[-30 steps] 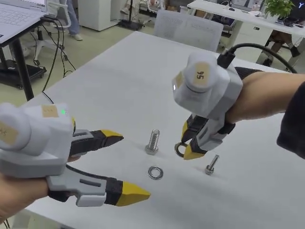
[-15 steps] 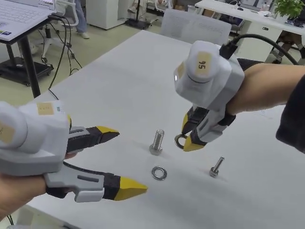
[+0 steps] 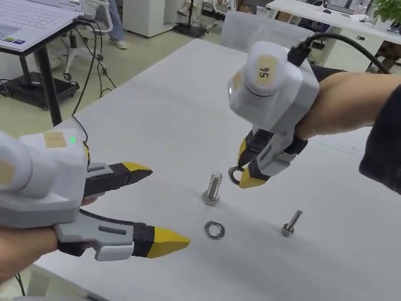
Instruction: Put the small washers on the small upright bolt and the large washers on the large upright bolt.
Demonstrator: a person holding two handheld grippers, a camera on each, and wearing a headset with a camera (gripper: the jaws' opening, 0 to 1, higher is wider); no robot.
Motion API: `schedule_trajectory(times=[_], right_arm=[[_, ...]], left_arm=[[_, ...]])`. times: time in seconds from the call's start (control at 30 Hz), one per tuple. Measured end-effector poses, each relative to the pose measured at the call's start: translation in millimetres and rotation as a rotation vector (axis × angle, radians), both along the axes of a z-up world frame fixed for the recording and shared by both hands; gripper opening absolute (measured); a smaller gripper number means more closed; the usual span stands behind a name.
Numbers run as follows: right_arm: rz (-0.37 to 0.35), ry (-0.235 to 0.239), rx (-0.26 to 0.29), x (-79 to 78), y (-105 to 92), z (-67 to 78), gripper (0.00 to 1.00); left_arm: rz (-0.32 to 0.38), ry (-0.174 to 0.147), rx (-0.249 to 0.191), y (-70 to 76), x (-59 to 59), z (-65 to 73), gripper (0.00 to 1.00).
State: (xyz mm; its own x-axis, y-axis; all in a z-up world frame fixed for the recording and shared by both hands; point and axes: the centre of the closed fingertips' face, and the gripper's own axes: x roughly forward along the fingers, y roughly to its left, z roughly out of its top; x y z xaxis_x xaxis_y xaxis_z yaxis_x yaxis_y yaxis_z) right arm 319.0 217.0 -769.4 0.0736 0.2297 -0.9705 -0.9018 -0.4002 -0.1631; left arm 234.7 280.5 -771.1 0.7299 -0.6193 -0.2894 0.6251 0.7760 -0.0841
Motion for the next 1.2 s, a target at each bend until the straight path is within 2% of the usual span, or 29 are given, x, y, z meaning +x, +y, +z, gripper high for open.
schedule_trajectory(times=[0.53,0.9,1.2], right_arm=[[0.039,0.018,-0.036,22.5,18.7,-4.7,0.23],[0.065,0.052,-0.063,28.4,32.7,-22.0,0.23],[0.061,0.057,-0.077,33.0,31.8,-30.7,0.23]], left_arm=[[0.010,0.016,0.009,3.5,5.5,-4.0,0.78],[0.024,0.025,0.013,7.0,5.6,-7.5,0.78],[0.032,0.029,0.016,8.6,7.7,-8.1,0.78]])
